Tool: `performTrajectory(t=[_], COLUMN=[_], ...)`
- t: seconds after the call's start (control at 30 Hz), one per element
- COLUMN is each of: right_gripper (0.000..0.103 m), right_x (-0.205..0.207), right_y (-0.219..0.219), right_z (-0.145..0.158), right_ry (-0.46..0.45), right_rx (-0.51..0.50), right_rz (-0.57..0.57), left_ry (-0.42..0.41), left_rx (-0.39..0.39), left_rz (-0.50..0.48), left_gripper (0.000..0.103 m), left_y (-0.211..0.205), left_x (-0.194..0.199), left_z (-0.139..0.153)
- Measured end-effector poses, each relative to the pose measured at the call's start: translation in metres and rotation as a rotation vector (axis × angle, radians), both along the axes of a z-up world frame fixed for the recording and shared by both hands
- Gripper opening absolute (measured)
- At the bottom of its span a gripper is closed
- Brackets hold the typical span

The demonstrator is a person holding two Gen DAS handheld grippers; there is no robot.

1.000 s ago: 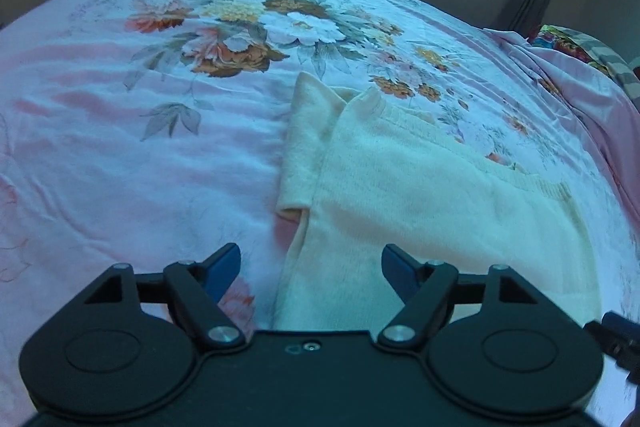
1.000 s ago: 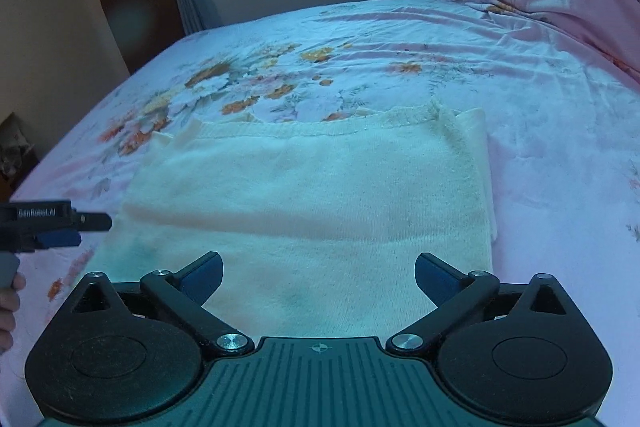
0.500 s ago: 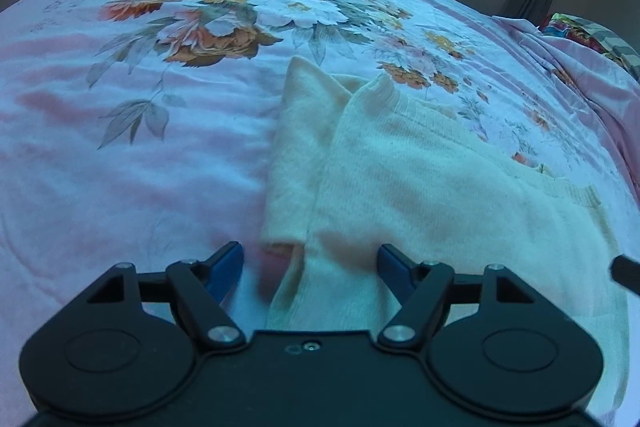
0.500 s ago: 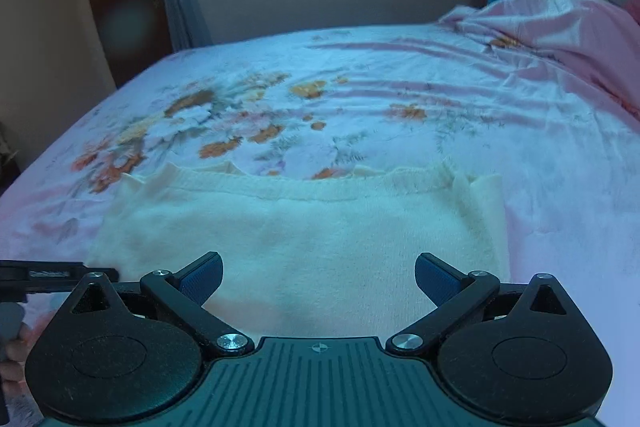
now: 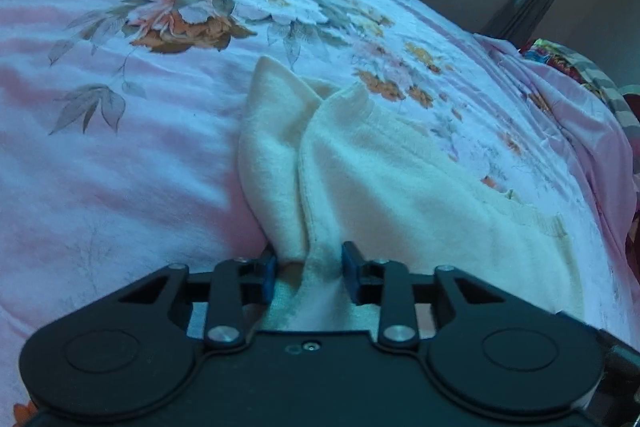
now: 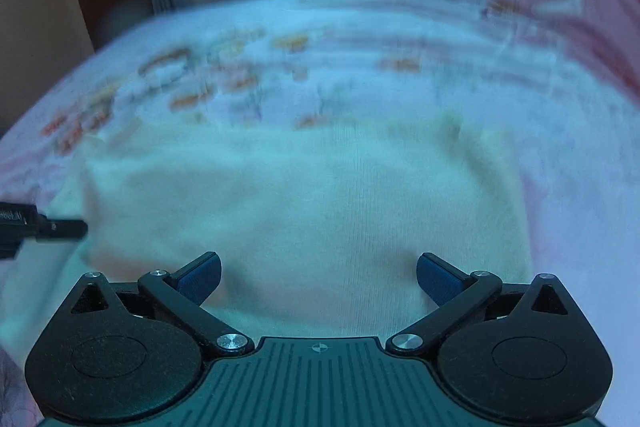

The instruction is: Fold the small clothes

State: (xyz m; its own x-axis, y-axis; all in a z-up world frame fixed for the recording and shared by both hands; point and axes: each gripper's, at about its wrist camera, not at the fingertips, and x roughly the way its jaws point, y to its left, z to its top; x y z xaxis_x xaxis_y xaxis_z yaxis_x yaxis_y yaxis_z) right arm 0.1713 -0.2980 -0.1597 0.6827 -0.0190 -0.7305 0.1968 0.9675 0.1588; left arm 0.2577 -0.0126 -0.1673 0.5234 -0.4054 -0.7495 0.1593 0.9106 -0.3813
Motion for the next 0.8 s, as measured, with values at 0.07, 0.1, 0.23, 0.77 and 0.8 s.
performTrajectory(t=[0.07,0.1,0.23,0.77,0.8], right_gripper=[0.103,0.103,0.103,0.103,0.103], right_x=[0.002,0.002,-0.009,-0.027,-0.027], right_y=[0.004,0.005,-0.004,-0.011,-0.011], right_z=[-0.003,-0.003,0.012,0.007,0.007], right_ry=[0.005,0.008,-0.055,-0.053,-0.053], right_rx=[-0.042,-0.046,0.028,0.123,0.124], right_rz=[0.027,0.03,-0.009,-0.01,-0.011], left_ry=[0.009,0.01,0.001,0.19,0.192], left_rx=[-0.011,-0.013,-0.01,-0.39,-0.407], left_rz=[0.006,0.008,0.039,0.077,0.084], left_gripper=[0.032,0.032,0.042,0.02,0.021], left_y=[0.0,0.0,0.013,0.066,0.065], left_x=[0.001,0.001,-0.004,-0.001,0.0], left_z=[0.001,0.002,0.007,-0.027,-0.03])
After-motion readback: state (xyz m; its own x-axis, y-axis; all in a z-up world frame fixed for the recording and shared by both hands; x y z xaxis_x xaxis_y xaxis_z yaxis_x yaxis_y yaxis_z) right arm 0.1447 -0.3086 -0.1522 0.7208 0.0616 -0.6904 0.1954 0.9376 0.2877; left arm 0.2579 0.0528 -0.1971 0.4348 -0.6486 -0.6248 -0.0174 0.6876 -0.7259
